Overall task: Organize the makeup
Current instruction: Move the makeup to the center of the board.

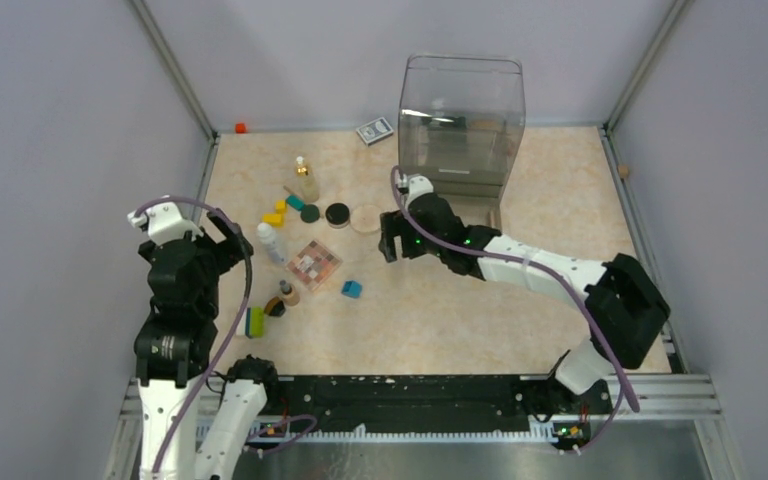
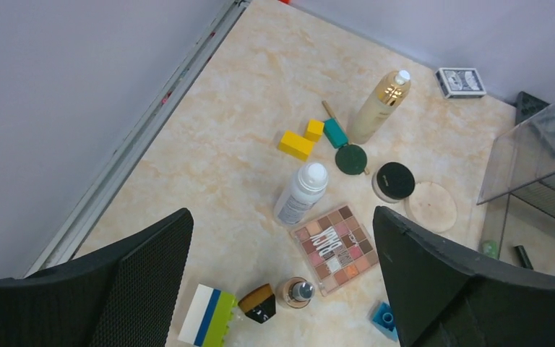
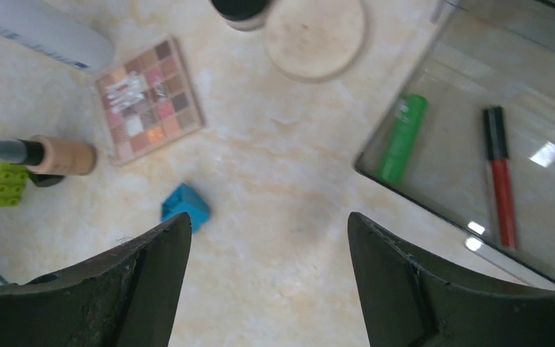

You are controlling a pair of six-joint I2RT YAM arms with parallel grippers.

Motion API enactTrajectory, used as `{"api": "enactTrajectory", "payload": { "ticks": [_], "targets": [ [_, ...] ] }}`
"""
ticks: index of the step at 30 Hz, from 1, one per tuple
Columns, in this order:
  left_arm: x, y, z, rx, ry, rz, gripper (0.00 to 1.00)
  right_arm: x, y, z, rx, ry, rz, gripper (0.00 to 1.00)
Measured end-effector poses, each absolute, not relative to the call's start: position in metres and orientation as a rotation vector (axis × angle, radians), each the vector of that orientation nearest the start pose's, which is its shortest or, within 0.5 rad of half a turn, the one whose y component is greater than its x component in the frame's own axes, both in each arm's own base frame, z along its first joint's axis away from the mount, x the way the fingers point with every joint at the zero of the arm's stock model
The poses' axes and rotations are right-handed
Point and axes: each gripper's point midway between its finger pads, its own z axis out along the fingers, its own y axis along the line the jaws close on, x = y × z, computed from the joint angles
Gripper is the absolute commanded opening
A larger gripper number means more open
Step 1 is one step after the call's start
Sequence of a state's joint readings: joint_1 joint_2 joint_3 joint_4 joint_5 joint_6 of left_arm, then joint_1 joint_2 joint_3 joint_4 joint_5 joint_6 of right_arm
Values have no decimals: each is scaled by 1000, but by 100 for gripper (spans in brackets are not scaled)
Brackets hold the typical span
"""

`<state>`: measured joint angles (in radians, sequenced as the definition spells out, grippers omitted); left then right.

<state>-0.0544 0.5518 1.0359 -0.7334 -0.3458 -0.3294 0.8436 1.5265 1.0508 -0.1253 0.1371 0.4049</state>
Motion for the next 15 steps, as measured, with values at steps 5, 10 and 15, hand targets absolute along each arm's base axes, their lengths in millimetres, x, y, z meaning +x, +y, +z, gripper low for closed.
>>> {"api": "enactTrajectory", "payload": {
  "ticks": [5, 10, 15],
  "targets": [
    [230, 35, 302, -458, 1833, 89, 99, 305, 388, 158, -459, 2142, 663, 77],
    [251, 25, 266, -402, 1984, 85, 99, 326, 448, 153, -465, 2130, 747, 75],
    [246, 16, 240, -352, 2044, 58, 99, 345, 493, 131, -453, 2146, 819, 68]
  ]
}}
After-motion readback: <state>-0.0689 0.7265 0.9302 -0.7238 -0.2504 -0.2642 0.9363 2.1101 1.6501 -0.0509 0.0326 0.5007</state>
